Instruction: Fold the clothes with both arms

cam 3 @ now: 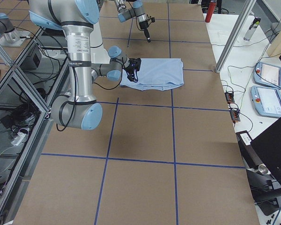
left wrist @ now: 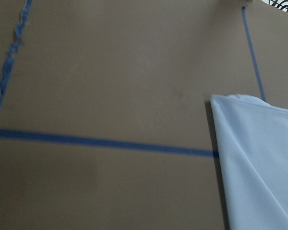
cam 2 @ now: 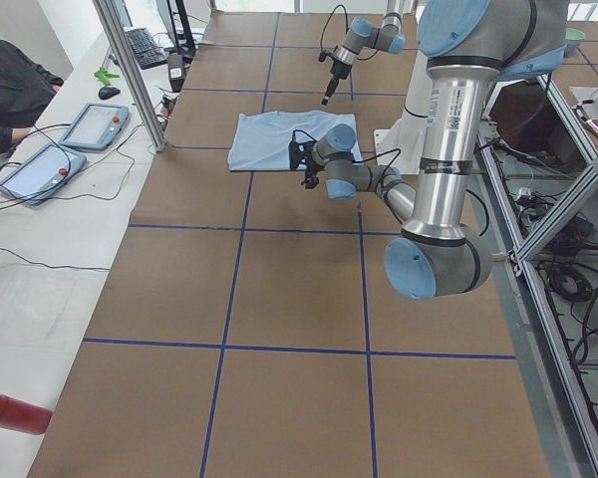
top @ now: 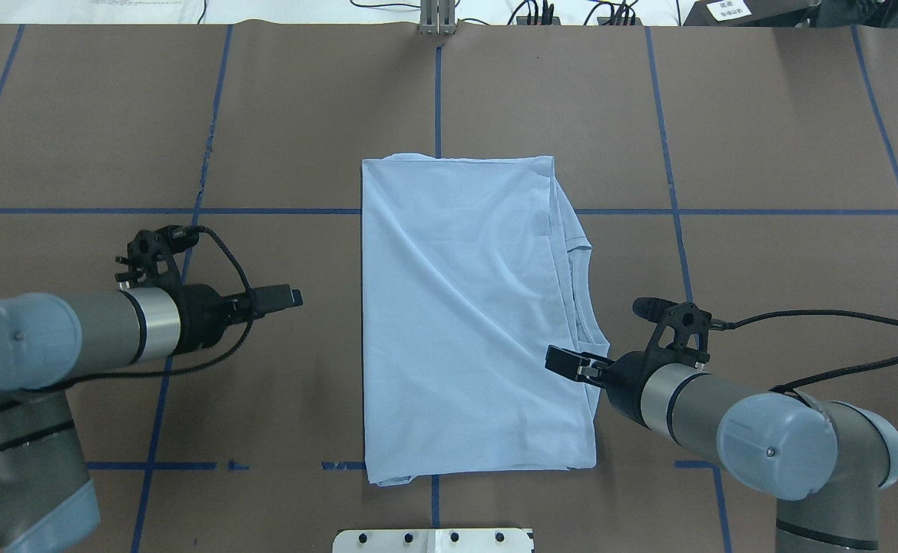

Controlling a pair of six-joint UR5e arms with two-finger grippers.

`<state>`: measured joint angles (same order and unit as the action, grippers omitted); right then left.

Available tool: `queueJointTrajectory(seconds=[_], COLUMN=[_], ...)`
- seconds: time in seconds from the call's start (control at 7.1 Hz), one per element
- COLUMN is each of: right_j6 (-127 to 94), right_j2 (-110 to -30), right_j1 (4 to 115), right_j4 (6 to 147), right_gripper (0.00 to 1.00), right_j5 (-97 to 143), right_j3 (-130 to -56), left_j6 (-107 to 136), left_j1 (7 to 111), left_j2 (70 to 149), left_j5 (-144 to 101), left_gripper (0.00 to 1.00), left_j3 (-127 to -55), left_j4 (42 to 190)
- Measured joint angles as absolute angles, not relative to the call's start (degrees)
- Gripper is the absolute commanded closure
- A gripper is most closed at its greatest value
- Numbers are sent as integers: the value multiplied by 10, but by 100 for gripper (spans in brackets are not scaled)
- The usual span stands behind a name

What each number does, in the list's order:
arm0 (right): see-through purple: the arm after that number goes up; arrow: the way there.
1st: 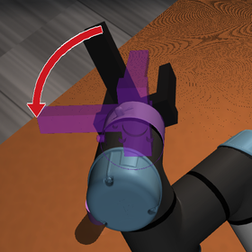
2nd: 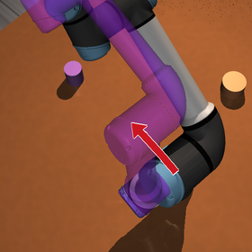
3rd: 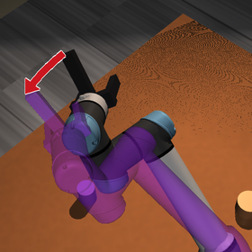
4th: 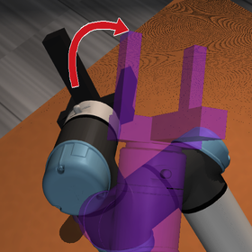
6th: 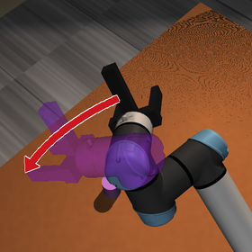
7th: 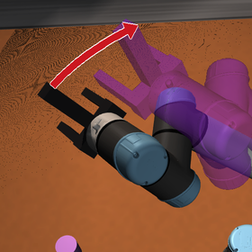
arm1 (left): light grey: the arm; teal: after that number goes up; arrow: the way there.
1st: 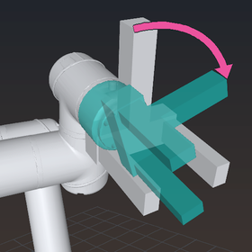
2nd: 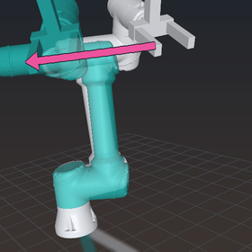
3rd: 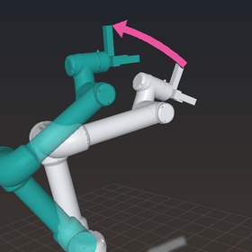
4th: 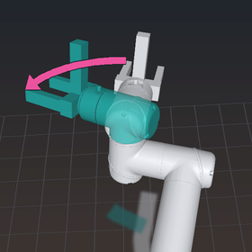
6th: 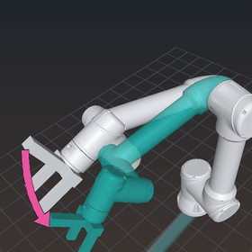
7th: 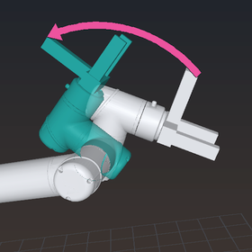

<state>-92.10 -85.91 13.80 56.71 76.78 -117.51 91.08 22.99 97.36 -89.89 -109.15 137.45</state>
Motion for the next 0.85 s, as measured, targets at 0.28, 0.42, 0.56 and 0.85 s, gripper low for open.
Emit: queueJointTrajectory(seconds=[0.28, 0.42, 0.56, 0.85], right_j6=[-928, -929, -931, -936], right_j2=[-858, -858, -858, -858], right_j1=[140, 140, 140, 140], right_j4=[567, 567, 567, 567], right_gripper=[0, 0, 0, 0], right_j5=[762, 761, 761, 761], right_j3=[-1173, -1172, -1170, -1166], left_j6=[1000, 1035, 1063, 1080], left_j1=[127, 94, 69, 46], left_j2=[993, 1023, 1053, 1075], left_j5=[-815, -795, -786, -782], left_gripper=[21, 30, 31, 31], left_j3=[-1110, -1110, -1108, -1104], left_j4=[1315, 1263, 1215, 1182])
